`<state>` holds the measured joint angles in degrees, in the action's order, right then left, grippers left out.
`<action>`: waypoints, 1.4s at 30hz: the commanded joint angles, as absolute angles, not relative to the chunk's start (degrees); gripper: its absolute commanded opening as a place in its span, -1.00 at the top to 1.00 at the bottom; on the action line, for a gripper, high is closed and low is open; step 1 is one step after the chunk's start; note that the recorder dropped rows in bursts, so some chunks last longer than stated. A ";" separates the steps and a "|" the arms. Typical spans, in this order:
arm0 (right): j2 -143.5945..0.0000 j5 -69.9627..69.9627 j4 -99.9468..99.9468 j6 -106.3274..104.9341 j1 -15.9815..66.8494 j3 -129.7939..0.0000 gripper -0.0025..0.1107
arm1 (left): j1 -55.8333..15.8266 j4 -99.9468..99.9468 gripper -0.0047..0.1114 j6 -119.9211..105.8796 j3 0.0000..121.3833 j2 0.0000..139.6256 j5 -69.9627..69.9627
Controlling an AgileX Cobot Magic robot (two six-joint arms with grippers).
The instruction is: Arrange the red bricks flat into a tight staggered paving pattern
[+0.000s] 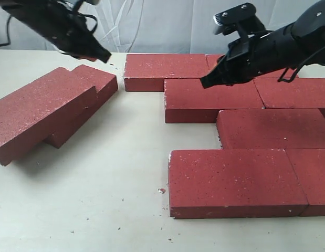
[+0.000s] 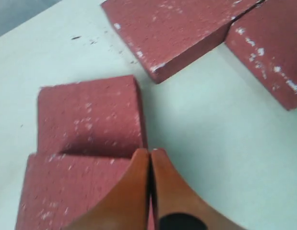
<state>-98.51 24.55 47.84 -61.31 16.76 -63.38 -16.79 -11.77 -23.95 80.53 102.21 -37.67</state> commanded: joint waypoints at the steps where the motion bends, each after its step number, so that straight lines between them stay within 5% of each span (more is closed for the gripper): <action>1: -98.58 23.46 52.16 -69.78 21.03 -63.14 0.97 | -12.97 -10.89 0.92 -22.31 74.00 94.55 -39.01; 16: -105.25 21.05 56.16 -69.52 26.25 -72.44 0.97 | 0.42 -6.25 0.92 -19.20 47.05 66.13 -34.03; 24: -127.79 35.04 48.54 -52.69 31.07 -108.01 0.97 | 1.09 -0.63 0.92 -19.07 42.00 64.22 -23.81; 31: -140.24 39.10 24.10 -32.91 35.66 -128.42 0.97 | 0.95 -25.54 0.92 -19.63 43.47 64.55 0.46; 42: -141.92 37.85 23.84 -32.91 35.66 -129.48 0.97 | 3.48 17.32 0.92 3.79 58.59 71.73 -56.31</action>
